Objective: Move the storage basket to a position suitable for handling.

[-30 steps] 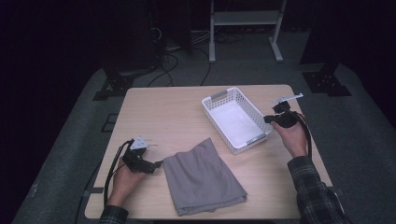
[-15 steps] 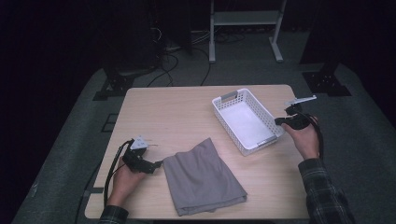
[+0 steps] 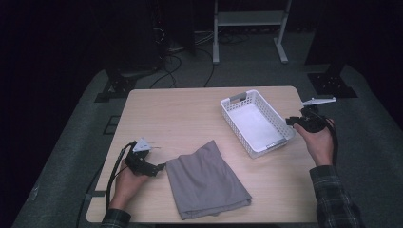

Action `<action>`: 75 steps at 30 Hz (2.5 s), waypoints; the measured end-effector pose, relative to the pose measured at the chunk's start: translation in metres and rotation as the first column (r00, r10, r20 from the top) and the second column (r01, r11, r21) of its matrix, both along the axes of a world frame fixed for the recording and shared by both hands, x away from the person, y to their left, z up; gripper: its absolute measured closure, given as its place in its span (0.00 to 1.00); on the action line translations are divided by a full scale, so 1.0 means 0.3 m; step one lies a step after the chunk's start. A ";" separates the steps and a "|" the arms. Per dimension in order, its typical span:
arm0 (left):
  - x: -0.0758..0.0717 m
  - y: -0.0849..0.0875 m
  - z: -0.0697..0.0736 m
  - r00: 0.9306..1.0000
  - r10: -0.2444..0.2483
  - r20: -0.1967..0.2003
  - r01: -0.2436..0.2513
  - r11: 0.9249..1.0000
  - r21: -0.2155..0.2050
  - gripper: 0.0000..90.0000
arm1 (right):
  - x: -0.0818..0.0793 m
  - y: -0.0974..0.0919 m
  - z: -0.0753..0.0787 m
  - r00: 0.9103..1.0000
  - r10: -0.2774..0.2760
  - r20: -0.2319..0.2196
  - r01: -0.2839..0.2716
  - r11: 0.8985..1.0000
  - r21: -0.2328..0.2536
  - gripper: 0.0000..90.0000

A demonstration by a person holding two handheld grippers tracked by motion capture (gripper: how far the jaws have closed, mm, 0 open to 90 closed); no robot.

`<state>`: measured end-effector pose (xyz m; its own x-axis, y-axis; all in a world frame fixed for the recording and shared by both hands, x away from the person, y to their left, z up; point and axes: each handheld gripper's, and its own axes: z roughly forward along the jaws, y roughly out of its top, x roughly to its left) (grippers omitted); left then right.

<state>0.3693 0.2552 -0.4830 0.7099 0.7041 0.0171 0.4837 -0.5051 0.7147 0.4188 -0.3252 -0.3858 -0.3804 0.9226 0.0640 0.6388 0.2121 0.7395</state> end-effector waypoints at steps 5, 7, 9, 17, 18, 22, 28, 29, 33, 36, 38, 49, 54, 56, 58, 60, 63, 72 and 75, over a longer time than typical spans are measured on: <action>0.000 0.000 0.000 1.000 0.001 0.000 -0.001 1.000 0.000 0.00 | -0.034 0.046 0.019 0.999 0.046 0.004 -0.046 0.999 0.008 0.79; 0.000 0.000 0.000 1.000 0.001 0.000 -0.001 1.000 0.000 0.00 | -0.044 0.069 0.019 0.998 0.063 0.004 -0.063 0.998 0.018 0.80; 0.000 0.000 0.000 1.000 0.001 0.002 -0.001 1.000 0.000 0.00 | -0.054 0.094 0.017 0.996 0.085 0.001 -0.085 0.996 0.034 0.80; 0.000 -0.001 0.000 1.000 0.003 0.002 -0.003 1.000 -0.003 0.00 | -0.059 0.229 0.006 0.984 0.177 -0.005 -0.176 0.982 0.061 0.80; 0.000 -0.001 0.000 1.000 0.003 0.002 -0.003 1.000 -0.003 0.00 | -0.059 0.229 0.006 0.984 0.177 -0.005 -0.176 0.982 0.061 0.80; 0.000 -0.001 0.000 1.000 0.004 0.001 -0.004 1.000 -0.003 0.00 | -0.037 0.311 0.001 0.975 0.222 -0.014 -0.221 0.974 0.048 0.80; 0.000 0.000 0.000 1.000 0.001 0.002 -0.001 1.000 -0.001 0.00 | -0.008 0.380 -0.001 0.967 0.251 -0.034 -0.249 0.968 0.035 0.81; 0.000 0.000 0.000 1.000 0.002 0.000 -0.002 1.000 -0.001 0.00 | -0.004 0.390 -0.001 0.966 0.254 -0.037 -0.253 0.967 0.028 0.81; 0.000 0.000 0.000 1.000 0.002 0.000 -0.002 1.000 0.000 0.00 | 0.010 0.420 -0.005 0.962 0.270 -0.038 -0.269 0.963 0.027 0.81; 0.000 0.000 0.000 1.000 0.002 0.000 -0.002 1.000 0.000 0.00 | 0.025 0.448 -0.010 0.959 0.279 -0.047 -0.278 0.960 0.028 0.80; 0.000 0.000 0.000 1.000 0.001 0.001 -0.001 1.000 0.003 0.00 | 0.044 0.471 -0.017 0.956 0.288 -0.060 -0.287 0.958 0.021 0.80; 0.000 0.000 0.001 1.000 -0.002 -0.001 0.002 1.000 0.003 0.00 | 0.126 0.548 -0.048 0.952 0.286 -0.110 -0.289 0.957 -0.016 0.81; -0.001 0.000 0.001 1.000 -0.002 -0.002 0.002 1.000 0.003 0.00 | 0.144 0.556 -0.070 0.953 0.276 -0.129 -0.283 0.958 -0.040 0.84; -0.001 0.000 0.001 1.000 -0.003 -0.002 0.003 1.000 0.003 0.00 | 0.145 0.555 -0.073 0.953 0.273 -0.129 -0.279 0.960 -0.031 0.84; -0.001 0.000 0.001 1.000 -0.002 -0.002 0.002 1.000 0.003 0.00 | 0.143 0.555 -0.069 0.953 0.272 -0.131 -0.279 0.960 -0.036 0.85; -0.001 0.000 0.001 1.000 -0.003 -0.002 0.003 1.000 0.003 0.00 | 0.143 0.554 -0.069 0.954 0.271 -0.131 -0.278 0.960 -0.037 0.85; -0.001 0.000 0.001 1.000 -0.002 -0.002 0.002 1.000 0.003 0.00 | 0.139 0.551 -0.067 0.954 0.269 -0.133 -0.276 0.961 -0.038 0.86; -0.002 -0.001 0.001 1.000 -0.002 -0.002 0.002 1.000 0.002 0.00 | 0.114 0.510 -0.066 0.958 0.256 -0.126 -0.263 0.964 -0.041 0.91; -0.002 -0.001 0.001 1.000 -0.002 -0.001 0.002 1.000 0.004 0.00 | 0.108 0.501 -0.064 0.959 0.253 -0.128 -0.261 0.964 -0.050 0.92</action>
